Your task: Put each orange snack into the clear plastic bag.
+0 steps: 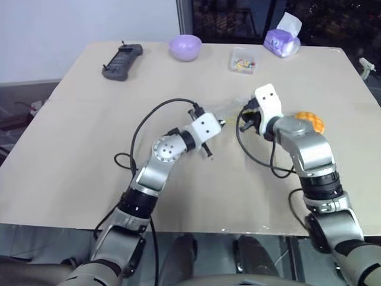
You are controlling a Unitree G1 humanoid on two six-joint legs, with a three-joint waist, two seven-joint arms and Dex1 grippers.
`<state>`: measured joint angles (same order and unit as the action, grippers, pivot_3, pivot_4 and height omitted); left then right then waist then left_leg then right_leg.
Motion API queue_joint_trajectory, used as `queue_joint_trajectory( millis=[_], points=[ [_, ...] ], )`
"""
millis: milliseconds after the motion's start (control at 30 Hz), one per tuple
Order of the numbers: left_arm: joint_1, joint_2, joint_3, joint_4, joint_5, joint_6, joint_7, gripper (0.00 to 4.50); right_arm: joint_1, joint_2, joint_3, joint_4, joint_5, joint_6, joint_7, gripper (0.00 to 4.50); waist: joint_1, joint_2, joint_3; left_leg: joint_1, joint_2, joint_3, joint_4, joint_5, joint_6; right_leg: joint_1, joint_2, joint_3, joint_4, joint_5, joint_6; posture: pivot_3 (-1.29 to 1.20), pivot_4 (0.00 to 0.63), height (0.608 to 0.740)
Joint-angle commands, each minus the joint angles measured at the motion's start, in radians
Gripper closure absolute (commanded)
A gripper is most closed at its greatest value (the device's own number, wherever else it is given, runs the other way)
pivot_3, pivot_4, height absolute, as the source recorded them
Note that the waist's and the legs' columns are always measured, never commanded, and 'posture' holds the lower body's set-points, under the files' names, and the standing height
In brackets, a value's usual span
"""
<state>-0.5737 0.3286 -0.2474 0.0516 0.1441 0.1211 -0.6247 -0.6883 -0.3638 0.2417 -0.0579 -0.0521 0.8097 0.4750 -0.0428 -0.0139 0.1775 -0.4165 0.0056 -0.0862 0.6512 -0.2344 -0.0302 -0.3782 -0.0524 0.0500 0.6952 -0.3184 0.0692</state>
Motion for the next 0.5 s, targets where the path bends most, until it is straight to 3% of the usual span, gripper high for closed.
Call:
queue_joint_trajectory(
  millis=[33, 100, 200, 267, 300, 333, 500],
  points=[
    [-0.030, 0.009, 0.021, -0.051, -0.055, -0.011, -0.044, 4.50, 0.020, -0.001, 0.058, -0.010, -0.031, -0.141, 0.010, 3.95, -0.003, 0.000, 0.000, 0.000, 0.000, 0.000, 0.000, 0.000, 0.000, 0.000, 0.000, 0.000, 0.000, 0.000, 0.000, 0.00, 0.150, 0.740],
    [-0.035, 0.019, 0.023, -0.050, -0.071, -0.016, -0.065, 4.50, 0.023, -0.010, 0.099, 0.017, -0.095, -0.246, -0.029, 3.29, -0.007, 0.000, 0.000, 0.000, 0.001, 0.000, 0.000, 0.000, 0.000, 0.000, 0.000, 0.000, 0.000, 0.000, 0.000, 0.00, 0.150, 0.740],
    [-0.037, 0.029, 0.021, -0.045, -0.080, -0.032, -0.083, 4.50, 0.029, -0.064, 0.170, 0.050, -0.200, -0.443, -0.051, 1.71, -0.005, 0.000, 0.000, 0.000, 0.001, 0.000, 0.000, 0.000, 0.000, 0.000, 0.000, 0.000, 0.000, 0.000, 0.000, 0.00, 0.150, 0.740],
    [-0.037, 0.031, 0.018, -0.050, -0.087, -0.041, -0.091, 4.50, 0.039, -0.093, 0.196, 0.058, -0.230, -0.536, -0.032, 1.16, 0.000, 0.000, 0.000, 0.000, 0.000, 0.000, 0.000, 0.000, 0.000, 0.000, 0.000, 0.000, 0.000, 0.000, 0.000, 0.00, 0.150, 0.740],
    [-0.037, 0.032, 0.017, -0.052, -0.090, -0.045, -0.093, 4.50, 0.041, -0.097, 0.198, 0.067, -0.238, -0.567, -0.030, 0.49, 0.001, 0.000, 0.000, 0.000, 0.000, 0.000, 0.000, 0.000, 0.000, 0.000, 0.000, 0.000, 0.000, 0.000, 0.000, 0.00, 0.150, 0.740],
    [-0.038, 0.030, 0.017, -0.053, -0.092, -0.045, -0.094, 4.50, 0.038, -0.108, 0.210, 0.085, -0.263, -0.600, -0.033, 0.16, 0.001, 0.000, 0.000, 0.000, 0.000, 0.000, 0.000, 0.000, 0.000, 0.000, 0.000, 0.000, 0.000, 0.000, 0.000, 0.00, 0.150, 0.740],
    [-0.042, 0.031, 0.019, -0.039, -0.085, -0.047, -0.085, 4.50, 0.026, -0.123, 0.229, 0.170, -0.368, -0.707, -0.075, 0.07, 0.001, 0.000, 0.000, 0.000, 0.000, 0.000, 0.000, 0.002, -0.003, 0.000, 0.000, 0.000, 0.000, 0.000, 0.000, 0.00, 0.150, 0.740]
  ],
)
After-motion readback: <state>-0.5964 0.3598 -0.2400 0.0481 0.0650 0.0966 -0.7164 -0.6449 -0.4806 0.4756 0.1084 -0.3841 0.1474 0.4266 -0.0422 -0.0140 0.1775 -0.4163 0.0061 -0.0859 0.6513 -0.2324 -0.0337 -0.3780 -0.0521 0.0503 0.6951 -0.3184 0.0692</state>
